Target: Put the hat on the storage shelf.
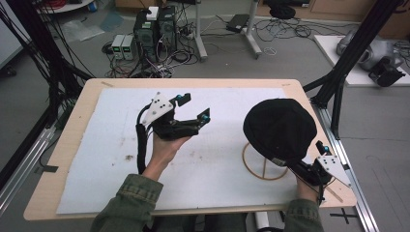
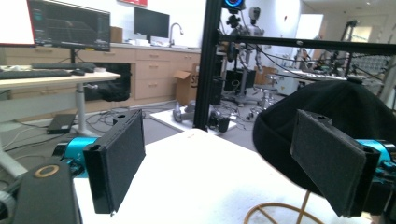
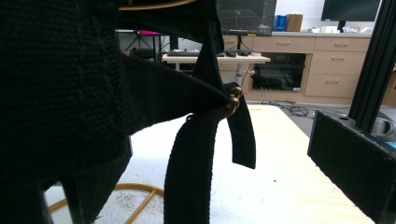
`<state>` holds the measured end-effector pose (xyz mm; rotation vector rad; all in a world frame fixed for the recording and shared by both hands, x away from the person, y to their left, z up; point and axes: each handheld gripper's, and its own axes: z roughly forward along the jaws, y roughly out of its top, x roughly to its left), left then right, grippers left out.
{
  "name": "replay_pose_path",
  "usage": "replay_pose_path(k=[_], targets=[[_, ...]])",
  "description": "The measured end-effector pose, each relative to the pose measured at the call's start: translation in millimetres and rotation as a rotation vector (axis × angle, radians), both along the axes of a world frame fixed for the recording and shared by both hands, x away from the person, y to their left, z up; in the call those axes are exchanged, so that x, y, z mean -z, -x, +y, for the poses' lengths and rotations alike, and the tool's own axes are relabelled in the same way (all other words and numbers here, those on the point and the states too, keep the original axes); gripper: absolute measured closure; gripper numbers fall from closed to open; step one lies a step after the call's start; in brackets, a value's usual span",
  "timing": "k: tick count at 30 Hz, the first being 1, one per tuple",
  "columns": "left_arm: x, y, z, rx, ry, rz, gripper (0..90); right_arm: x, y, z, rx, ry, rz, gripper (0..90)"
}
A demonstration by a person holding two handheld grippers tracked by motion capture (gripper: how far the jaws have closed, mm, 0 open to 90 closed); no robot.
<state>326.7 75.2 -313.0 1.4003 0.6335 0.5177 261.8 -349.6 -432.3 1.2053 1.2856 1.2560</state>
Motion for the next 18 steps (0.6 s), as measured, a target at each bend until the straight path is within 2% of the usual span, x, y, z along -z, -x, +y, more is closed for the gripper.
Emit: replay_pose_path(k=[2, 6, 8, 9, 12, 16, 18], targets=[[3.7, 0.4, 7.4, -0.013, 0.002, 0.012, 17.9, 0.1, 0.3, 0.0, 0.0, 0.005, 0.001, 5.5], [13.6, 4.9, 24.4, -0.05, 0.011, 0.007, 17.5, 0.0, 0.7, -0.2, 0.003, 0.006, -0.002, 5.5], [21.8, 7.0, 40.1, -0.084, 0.019, 0.019, 17.5, 0.4, 0.7, -0.4, 0.005, 0.003, -0.001, 5.5], [21.8, 7.0, 40.1, -0.084, 0.019, 0.019, 17.4, 0.4, 0.7, -0.5, 0.005, 0.002, -0.001, 5.5], [29.4, 9.1, 56.5, -0.122, 0.029, 0.03, 17.4, 0.3, 1.0, -0.4, 0.007, 0.002, 0.0, 5.5], [39.7, 13.5, 76.5, -0.188, 0.041, 0.023, 17.4, 0.3, 0.5, 0.1, 0.006, 0.008, -0.003, 5.5], [47.1, 15.6, 88.9, -0.255, 0.043, 0.043, 17.1, 0.4, 0.2, 1.4, 0.006, 0.01, 0.001, 5.5]])
